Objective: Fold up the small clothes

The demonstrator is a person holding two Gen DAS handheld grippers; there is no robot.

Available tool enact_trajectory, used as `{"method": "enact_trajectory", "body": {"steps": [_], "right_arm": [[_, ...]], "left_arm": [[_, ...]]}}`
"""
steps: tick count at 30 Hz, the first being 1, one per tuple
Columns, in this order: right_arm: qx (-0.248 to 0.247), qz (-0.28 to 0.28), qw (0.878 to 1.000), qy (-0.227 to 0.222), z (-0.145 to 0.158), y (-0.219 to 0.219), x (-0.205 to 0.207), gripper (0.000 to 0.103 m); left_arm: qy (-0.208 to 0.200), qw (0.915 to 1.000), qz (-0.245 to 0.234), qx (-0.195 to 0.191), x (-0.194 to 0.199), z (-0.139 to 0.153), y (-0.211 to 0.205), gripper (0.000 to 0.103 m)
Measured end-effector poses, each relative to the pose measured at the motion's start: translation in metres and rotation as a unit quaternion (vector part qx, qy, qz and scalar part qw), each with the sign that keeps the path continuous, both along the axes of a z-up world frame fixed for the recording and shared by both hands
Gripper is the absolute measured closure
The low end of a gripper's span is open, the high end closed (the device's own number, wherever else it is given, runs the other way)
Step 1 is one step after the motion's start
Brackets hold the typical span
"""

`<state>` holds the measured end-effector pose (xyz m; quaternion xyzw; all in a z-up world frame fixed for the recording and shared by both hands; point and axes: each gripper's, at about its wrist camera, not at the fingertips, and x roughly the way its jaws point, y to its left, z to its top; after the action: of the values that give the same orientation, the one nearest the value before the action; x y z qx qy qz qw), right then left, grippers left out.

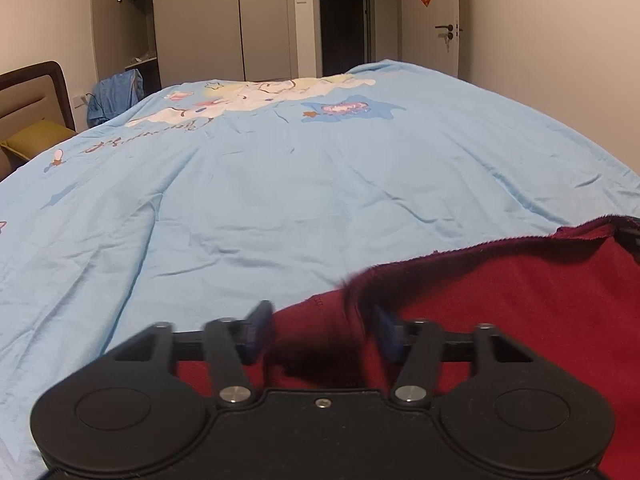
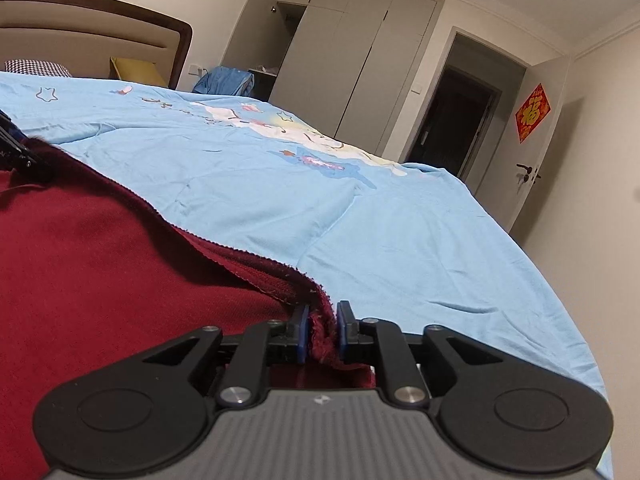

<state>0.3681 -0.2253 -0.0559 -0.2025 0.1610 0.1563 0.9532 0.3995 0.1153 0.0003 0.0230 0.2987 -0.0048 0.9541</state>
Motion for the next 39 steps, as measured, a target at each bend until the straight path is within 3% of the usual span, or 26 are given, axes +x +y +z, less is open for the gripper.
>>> {"method": "enact_trajectory", "body": {"steps": [1,3,4,6,9,12,17,21,24,28,33,39], "right_arm": [[0.001,0.0,1.0,-0.002,0.001,0.001,0.001,0.066],[0.004,0.0,1.0,-0.006,0.003,0.0,-0.001,0.038],[0.006,0.0,1.0,-0.008,0.006,-0.001,-0.003,0.033],[0.008,0.0,1.0,-0.015,0.01,-0.004,-0.009,0.016],[0.007,0.007,0.999,-0.031,0.017,-0.006,-0.023,0.004],[0.002,0.044,0.998,-0.039,0.022,-0.008,-0.038,0.001],[-0.001,0.144,0.989,0.015,0.023,-0.001,-0.042,0.0],[-0.027,0.178,0.983,0.044,0.014,0.015,-0.03,0.0],[-0.007,0.175,0.982,0.071,0.008,0.02,-0.009,0.0],[0.058,0.123,0.985,0.106,0.003,0.006,0.029,0.0],[0.172,0.097,0.963,0.183,-0.01,-0.029,0.068,0.001],[0.189,0.101,0.959,0.185,-0.017,-0.041,0.074,0.0]], "left_arm": [[-0.005,1.0,0.002,-0.002,-0.002,0.002,0.001,0.023],[-0.016,0.9998,0.011,-0.002,-0.008,0.006,0.003,0.012],[-0.021,0.9996,0.017,0.0,-0.012,0.009,0.004,0.006],[-0.026,0.9994,0.023,0.003,-0.021,0.013,0.005,0.001],[-0.036,0.9992,0.015,0.005,-0.035,0.018,0.005,0.001],[-0.047,0.9987,-0.017,0.003,-0.049,0.02,-0.001,0.001],[-0.039,0.9929,-0.112,-0.001,-0.054,0.015,-0.02,0.001],[-0.018,0.9878,-0.154,-0.01,-0.038,0.003,-0.031,0.001],[-0.002,0.9895,-0.138,-0.042,-0.016,-0.007,-0.025,0.001],[-0.001,0.9921,-0.087,-0.09,0.006,-0.016,-0.004,0.001],[-0.002,0.9826,-0.055,-0.177,0.019,-0.04,0.026,0.001],[-0.025,0.975,-0.058,-0.213,0.017,-0.052,0.034,0.001]]}}
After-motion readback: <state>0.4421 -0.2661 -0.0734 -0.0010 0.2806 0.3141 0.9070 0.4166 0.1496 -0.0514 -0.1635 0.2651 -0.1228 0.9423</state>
